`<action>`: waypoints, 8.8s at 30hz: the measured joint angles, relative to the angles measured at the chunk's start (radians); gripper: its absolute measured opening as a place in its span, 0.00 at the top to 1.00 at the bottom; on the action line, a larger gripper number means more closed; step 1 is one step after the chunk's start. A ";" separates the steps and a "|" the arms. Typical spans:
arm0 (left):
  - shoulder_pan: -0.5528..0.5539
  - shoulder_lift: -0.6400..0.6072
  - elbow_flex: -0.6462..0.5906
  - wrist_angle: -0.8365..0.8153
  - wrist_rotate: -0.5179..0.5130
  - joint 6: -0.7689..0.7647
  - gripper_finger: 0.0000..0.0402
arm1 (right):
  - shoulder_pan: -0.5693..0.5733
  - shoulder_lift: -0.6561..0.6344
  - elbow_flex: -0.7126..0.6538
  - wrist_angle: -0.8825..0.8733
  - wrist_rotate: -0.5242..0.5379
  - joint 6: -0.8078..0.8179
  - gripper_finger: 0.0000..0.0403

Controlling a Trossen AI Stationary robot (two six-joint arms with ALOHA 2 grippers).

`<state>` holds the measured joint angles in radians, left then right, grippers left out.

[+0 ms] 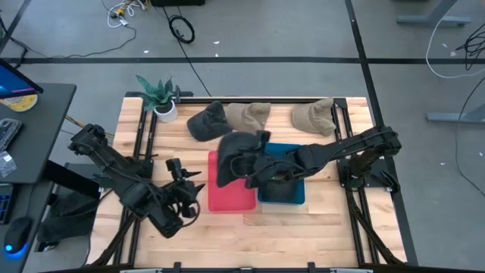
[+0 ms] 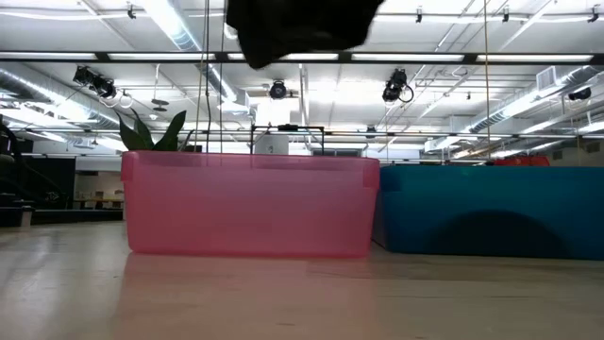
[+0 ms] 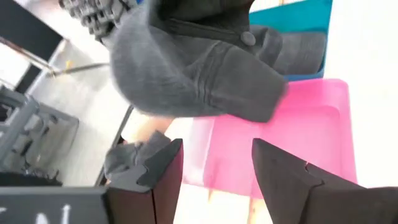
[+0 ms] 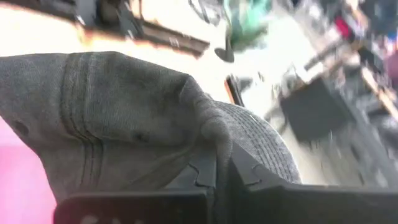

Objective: Pick & Place hat
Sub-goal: Put the bottom black cap into the blue bin, then put the black cap into the blue bin

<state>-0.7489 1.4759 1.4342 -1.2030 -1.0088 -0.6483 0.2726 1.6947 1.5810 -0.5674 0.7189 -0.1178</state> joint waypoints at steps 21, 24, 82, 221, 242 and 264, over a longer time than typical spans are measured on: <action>-0.092 -0.018 0.000 -0.010 -0.106 -0.021 0.61 | 0.017 -0.334 -0.494 -0.115 -0.027 0.436 0.99; -0.091 -0.018 0.000 -0.012 -0.112 -0.021 0.61 | 0.007 -0.391 -0.559 -0.106 -0.054 0.473 0.99; -0.090 -0.017 0.000 -0.013 -0.124 -0.019 0.61 | -0.392 -0.373 -1.018 0.336 -0.645 0.497 0.89; 0.235 -0.012 -0.138 -0.008 -0.196 -0.020 0.64 | -0.317 -0.557 -1.099 0.401 -0.887 0.374 0.59; 0.423 -0.125 -0.370 0.232 -0.091 0.106 0.73 | -0.320 -0.560 -1.097 0.430 -0.893 0.388 0.59; 1.007 -0.339 -0.496 0.598 0.707 1.024 0.62 | -0.395 -0.560 -1.096 0.435 -0.892 0.366 0.59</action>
<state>0.2577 1.1366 0.9379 -0.6046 -0.3021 0.3761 -0.1220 1.1347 0.4850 -0.1326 -0.1730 0.2487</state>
